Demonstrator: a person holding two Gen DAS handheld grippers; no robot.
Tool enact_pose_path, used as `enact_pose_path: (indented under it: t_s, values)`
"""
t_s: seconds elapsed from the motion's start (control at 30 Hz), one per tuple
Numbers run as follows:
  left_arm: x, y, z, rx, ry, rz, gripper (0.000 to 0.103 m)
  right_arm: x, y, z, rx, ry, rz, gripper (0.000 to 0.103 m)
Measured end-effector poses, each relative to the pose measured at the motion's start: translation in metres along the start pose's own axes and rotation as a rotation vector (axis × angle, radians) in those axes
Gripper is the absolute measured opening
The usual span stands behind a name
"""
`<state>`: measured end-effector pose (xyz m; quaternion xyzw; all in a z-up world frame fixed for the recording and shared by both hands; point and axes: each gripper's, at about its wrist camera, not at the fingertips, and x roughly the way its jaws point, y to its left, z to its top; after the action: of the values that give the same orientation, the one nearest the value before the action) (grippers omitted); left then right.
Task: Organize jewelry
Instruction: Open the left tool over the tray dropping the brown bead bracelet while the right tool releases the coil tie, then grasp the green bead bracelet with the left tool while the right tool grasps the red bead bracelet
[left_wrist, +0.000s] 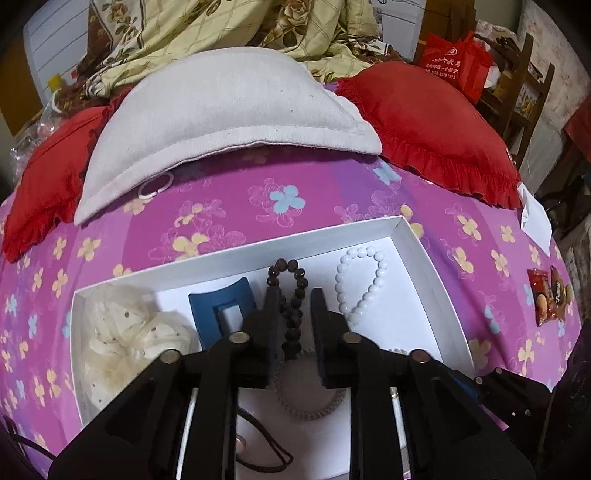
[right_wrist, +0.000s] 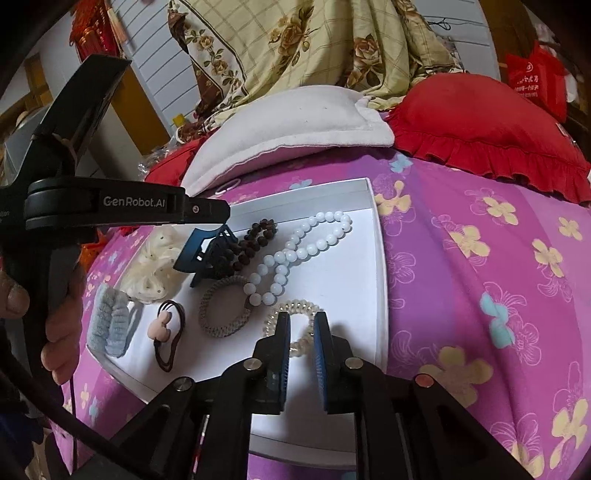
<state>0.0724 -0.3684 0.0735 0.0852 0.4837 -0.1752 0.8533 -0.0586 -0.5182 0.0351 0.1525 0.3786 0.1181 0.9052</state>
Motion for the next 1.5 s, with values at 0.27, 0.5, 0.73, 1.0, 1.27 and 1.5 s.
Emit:
enact_pose_path:
  t_s: [0.27, 0.5, 0.73, 1.0, 1.27, 1.5]
  values:
    - [-0.073, -0.004, -0.027, 0.037, -0.101, -0.032, 0.020, -0.023, 0.001, 0.006, 0.006, -0.075, 0.008, 0.032]
    - [-0.156, 0.018, -0.096, 0.007, -0.209, -0.020, 0.044, -0.071, 0.002, -0.011, 0.075, -0.159, 0.050, 0.037]
    - [-0.167, 0.044, -0.183, -0.061, -0.129, -0.003, 0.044, -0.068, 0.046, -0.059, 0.058, 0.012, 0.148, 0.036]
    - [-0.161, 0.052, -0.235, -0.144, -0.069, -0.035, 0.044, -0.029, 0.074, -0.086, -0.083, 0.088, -0.014, 0.023]
    - [-0.156, 0.050, -0.246, -0.151, -0.044, -0.026, 0.044, -0.030, 0.062, -0.076, -0.100, 0.092, -0.112, 0.008]
    - [-0.131, 0.028, -0.233, -0.122, -0.008, -0.069, 0.044, -0.062, 0.010, -0.063, 0.021, 0.053, -0.248, 0.008]
